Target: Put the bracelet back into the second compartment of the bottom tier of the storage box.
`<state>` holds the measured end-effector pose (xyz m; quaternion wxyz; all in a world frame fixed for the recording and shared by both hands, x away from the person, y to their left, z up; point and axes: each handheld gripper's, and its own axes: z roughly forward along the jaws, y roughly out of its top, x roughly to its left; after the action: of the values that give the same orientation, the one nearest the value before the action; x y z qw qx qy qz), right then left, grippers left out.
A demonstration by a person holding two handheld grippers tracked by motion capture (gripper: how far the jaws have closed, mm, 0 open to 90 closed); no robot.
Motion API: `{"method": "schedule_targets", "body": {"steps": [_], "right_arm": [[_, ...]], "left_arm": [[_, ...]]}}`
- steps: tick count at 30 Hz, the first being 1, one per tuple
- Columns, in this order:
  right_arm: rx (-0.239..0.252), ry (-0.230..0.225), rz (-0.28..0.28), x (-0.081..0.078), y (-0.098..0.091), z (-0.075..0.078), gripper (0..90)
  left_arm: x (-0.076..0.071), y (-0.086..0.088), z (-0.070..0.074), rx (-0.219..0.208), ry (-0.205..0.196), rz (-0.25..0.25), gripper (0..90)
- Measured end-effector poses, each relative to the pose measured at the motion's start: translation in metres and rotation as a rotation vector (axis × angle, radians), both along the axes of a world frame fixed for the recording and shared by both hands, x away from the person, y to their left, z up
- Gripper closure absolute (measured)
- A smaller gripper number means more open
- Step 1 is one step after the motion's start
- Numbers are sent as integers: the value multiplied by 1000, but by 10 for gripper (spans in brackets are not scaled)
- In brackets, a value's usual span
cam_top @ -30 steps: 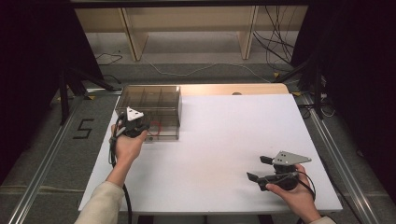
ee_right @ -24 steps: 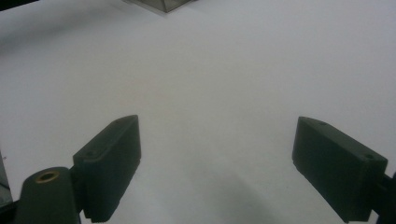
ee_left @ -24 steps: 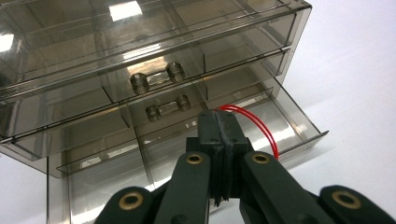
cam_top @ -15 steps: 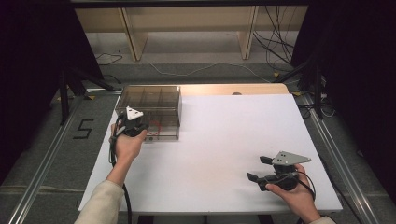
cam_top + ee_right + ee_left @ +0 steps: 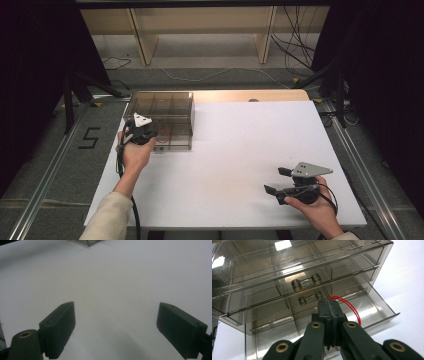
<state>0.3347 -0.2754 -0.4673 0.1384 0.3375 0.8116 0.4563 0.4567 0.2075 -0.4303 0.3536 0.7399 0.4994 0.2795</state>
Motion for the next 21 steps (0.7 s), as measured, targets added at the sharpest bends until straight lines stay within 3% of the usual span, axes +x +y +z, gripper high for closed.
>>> {"method": "schedule_targets", "body": {"steps": [21], "right_arm": [[0,1,-1,0,0,0,163]], "left_arm": [[8,1,-8,29,17,18,897]]}}
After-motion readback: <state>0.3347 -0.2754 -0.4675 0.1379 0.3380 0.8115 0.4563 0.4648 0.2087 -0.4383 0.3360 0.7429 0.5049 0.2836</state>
